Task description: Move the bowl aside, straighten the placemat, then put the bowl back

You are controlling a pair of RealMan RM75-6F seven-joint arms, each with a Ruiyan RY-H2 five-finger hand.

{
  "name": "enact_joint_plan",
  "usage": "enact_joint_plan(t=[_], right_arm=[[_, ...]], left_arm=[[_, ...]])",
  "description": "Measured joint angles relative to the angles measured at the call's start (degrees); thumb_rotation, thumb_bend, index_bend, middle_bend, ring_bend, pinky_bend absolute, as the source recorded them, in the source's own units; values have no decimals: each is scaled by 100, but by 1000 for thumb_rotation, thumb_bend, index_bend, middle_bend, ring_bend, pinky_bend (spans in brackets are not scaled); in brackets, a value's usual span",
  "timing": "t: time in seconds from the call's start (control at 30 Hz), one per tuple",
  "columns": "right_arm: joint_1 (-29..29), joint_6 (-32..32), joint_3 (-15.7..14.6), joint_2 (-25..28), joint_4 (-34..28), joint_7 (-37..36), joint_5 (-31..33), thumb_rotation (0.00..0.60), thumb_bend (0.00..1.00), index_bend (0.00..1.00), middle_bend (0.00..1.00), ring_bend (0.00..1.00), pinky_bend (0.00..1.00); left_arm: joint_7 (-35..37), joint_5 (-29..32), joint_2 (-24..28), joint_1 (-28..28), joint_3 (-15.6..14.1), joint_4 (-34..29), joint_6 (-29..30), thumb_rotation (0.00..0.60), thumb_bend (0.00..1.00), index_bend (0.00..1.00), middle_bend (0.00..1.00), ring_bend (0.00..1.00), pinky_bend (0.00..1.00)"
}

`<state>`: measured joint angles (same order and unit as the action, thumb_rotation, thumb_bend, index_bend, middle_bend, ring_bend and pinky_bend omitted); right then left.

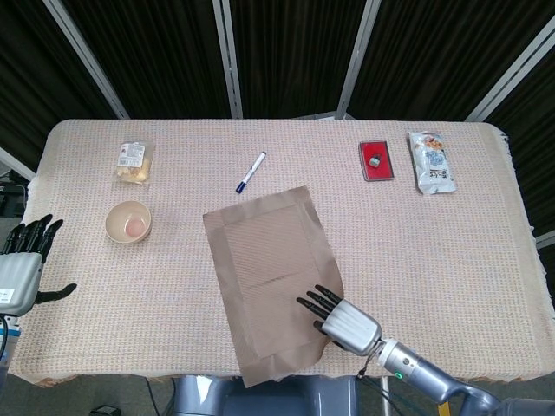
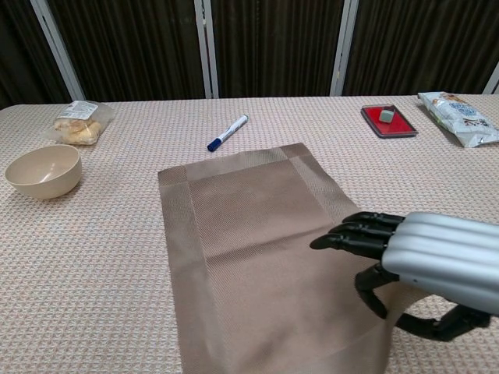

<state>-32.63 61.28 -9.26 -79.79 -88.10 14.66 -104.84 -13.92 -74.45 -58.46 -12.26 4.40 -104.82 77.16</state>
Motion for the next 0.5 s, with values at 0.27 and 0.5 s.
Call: enact_joint_plan(t=[0.27, 0.5], right_arm=[[-46, 156, -192, 631, 709, 196, -385, 600, 418, 791, 14, 0, 0], [-238, 202, -106, 696, 1646, 545, -663, 600, 419, 796, 23, 0, 0]], left_arm=[[-50, 5, -15, -1, 3, -27, 10, 600, 72, 0, 0, 0, 0], [-112, 5, -46, -16, -7, -33, -17, 600, 72, 0, 0, 0, 0]])
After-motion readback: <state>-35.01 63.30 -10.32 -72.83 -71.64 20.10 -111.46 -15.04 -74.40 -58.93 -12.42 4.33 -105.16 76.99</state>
